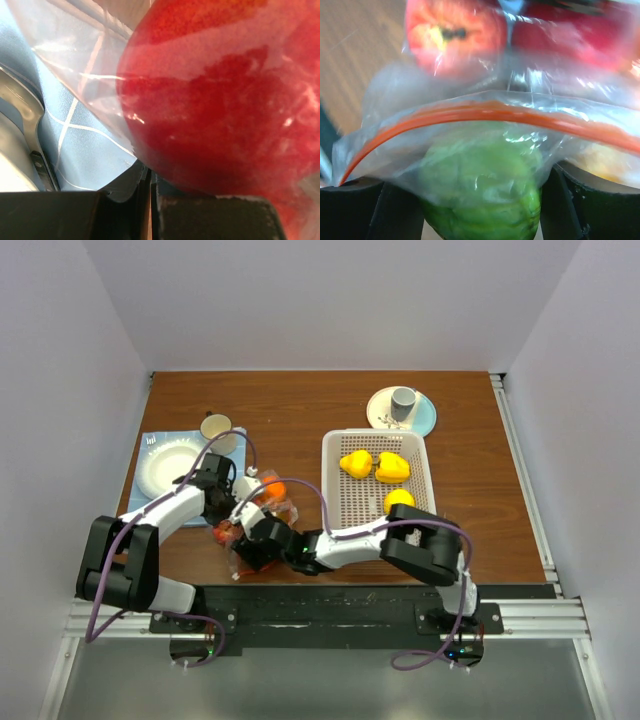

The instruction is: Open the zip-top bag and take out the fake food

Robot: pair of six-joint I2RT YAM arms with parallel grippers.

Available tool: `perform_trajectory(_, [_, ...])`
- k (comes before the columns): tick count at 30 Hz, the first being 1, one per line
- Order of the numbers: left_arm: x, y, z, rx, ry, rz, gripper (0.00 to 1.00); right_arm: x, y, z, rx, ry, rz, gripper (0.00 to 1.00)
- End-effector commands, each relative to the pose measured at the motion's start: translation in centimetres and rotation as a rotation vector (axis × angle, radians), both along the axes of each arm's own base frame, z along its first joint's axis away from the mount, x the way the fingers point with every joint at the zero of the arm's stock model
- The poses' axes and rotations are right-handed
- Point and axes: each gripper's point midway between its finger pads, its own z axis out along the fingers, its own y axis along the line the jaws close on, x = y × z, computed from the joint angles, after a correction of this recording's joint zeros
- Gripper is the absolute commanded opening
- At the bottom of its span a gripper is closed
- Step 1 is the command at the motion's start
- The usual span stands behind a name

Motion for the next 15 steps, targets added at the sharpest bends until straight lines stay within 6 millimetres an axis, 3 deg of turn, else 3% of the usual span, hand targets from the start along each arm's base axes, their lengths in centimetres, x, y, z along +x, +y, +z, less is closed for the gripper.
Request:
perform_trajectory(1, [-2.3, -0.1, -2.1, -0.005, 0.097, -0.005, 0.08, -1.0, -1.5, 7.5, 0.115, -0.017, 0.02, 0.32])
perform_trajectory(2, [-2.3, 0.0, -2.2, -0.004, 0.097, -0.003, 0.07, -1.5, -2.1, 10.1, 0.158, -0.022, 0.037, 0.31])
perform_trajectory(4, [-2.2, 0.0, -2.4, -0.001, 0.099, 0.001, 0.07, -2.6, -3.7, 10.5, 0.128, 0.004, 0.072, 0.32])
perform_trajectory(5, [-2.1, 0.0, -2.4, 0.0, 0.099, 0.003, 0.07, -3.1, -4.3, 12.3, 0.155, 0.003, 0.084, 0.33])
perform_trajectory(8, [-2.0, 0.0, -2.4, 0.0, 0.099, 0.003, 0.07, -3.2, -6.9, 12.5, 0.107, -0.003, 0.061, 0.36])
perform_trajectory(9, [-1.9, 0.0, -2.4, -0.001, 0.098, 0.003, 0.07, -2.4, -8.1, 13.9, 0.119, -0.04, 0.008, 0.38])
perform_trajectory(10, [-1.9, -0.1, -2.3, -0.001, 0.096, 0.004, 0.07, -2.0, -9.7, 13.0, 0.072, -0.057, -0.031, 0.39])
perform_trajectory(12, [-1.9, -0.1, -2.3, -0.002, 0.095, 0.004, 0.07, 0.1, -12.5, 13.7, 0.066, -0.116, -0.169, 0.41])
perform_trajectory(13, [-1.9, -0.1, -2.2, -0.002, 0.09, 0.003, 0.07, 2.6, -16.0, 13.3, 0.015, -0.197, -0.352, 0.44])
perform_trajectory(15, [-1.9, -0.1, -2.1, -0.004, 0.09, 0.002, 0.07, 5.7, -20.5, 13.3, 0.011, -0.222, -0.573, 0.44])
